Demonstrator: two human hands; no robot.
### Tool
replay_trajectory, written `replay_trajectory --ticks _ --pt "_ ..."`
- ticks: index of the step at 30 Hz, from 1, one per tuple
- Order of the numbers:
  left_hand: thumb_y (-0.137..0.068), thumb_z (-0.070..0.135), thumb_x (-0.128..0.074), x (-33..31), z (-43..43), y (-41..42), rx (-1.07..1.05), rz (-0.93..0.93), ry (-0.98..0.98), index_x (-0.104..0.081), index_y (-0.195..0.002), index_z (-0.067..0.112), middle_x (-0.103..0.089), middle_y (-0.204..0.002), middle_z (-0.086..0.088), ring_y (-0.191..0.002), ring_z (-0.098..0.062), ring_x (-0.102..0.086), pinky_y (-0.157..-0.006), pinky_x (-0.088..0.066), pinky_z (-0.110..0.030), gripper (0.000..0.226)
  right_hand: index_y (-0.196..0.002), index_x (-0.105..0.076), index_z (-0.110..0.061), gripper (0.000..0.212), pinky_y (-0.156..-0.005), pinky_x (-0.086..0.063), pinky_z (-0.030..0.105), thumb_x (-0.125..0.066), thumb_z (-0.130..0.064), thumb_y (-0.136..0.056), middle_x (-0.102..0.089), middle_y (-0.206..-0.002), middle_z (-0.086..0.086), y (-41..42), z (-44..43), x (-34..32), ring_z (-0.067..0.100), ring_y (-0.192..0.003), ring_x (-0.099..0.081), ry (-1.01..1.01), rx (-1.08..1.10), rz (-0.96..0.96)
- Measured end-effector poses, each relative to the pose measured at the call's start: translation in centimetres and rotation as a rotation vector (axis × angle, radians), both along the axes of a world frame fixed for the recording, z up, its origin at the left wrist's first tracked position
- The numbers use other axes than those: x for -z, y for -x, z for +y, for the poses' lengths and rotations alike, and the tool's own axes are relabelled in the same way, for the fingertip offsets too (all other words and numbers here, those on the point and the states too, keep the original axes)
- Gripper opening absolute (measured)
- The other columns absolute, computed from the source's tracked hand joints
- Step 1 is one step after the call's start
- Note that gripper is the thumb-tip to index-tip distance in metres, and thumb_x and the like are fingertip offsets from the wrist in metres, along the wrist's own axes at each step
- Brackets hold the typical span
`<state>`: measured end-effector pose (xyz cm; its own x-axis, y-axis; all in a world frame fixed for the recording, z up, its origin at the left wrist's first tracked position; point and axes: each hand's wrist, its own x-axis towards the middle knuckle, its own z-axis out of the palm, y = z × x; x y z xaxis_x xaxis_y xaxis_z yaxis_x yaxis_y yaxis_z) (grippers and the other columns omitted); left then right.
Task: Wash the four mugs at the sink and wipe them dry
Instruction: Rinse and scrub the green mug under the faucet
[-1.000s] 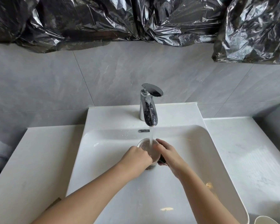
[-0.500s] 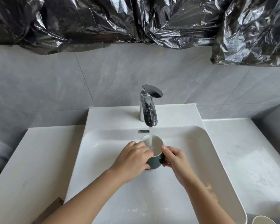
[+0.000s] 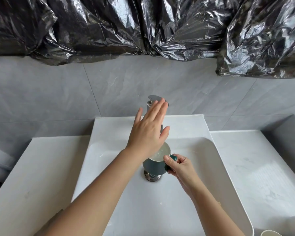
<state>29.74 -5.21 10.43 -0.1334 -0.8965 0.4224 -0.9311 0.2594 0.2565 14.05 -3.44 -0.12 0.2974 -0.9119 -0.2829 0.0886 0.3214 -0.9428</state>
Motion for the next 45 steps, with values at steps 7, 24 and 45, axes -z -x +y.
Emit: replay_trajectory --ticks 7,24,45 --pt "-0.091 0.035 -0.034 1.5 1.0 0.3 0.018 -0.095 0.019 -0.038 -0.146 0.015 -0.033 -0.156 0.003 -0.143 -0.013 -0.03 -0.114 -0.026 -0.045 0.059 -0.076 -0.058 -0.008 0.053 -0.068 -0.039 0.03 -0.082 -0.051 -0.055 -0.043 -0.068 0.007 0.3 0.2 -0.4 0.015 -0.063 -0.045 0.031 -0.031 0.048" --pt "-0.071 0.053 -0.07 11.4 11.7 -3.6 -0.017 1.034 -0.606 -0.045 -0.131 0.035 -0.059 -0.126 0.022 -0.122 -0.002 -0.053 -0.103 -0.044 -0.031 0.067 -0.064 -0.051 -0.018 0.032 -0.058 -0.036 0.024 -0.071 -0.036 -0.081 -0.023 -0.06 -0.001 -1.0 6.7 -0.6 0.015 -0.058 -0.027 -0.304 -0.027 -0.199" --pt "-0.062 0.084 -0.045 9.6 11.3 -5.2 -0.362 0.552 -1.06 -0.059 -0.102 0.025 -0.068 -0.098 0.004 -0.089 -0.013 -0.065 -0.081 -0.053 -0.032 0.073 -0.067 -0.047 -0.015 0.033 -0.05 -0.055 0.026 -0.053 -0.024 -0.098 -0.028 -0.057 -0.003 -3.7 10.3 0.3 0.01 -0.045 -0.036 -0.85 0.143 -0.387"
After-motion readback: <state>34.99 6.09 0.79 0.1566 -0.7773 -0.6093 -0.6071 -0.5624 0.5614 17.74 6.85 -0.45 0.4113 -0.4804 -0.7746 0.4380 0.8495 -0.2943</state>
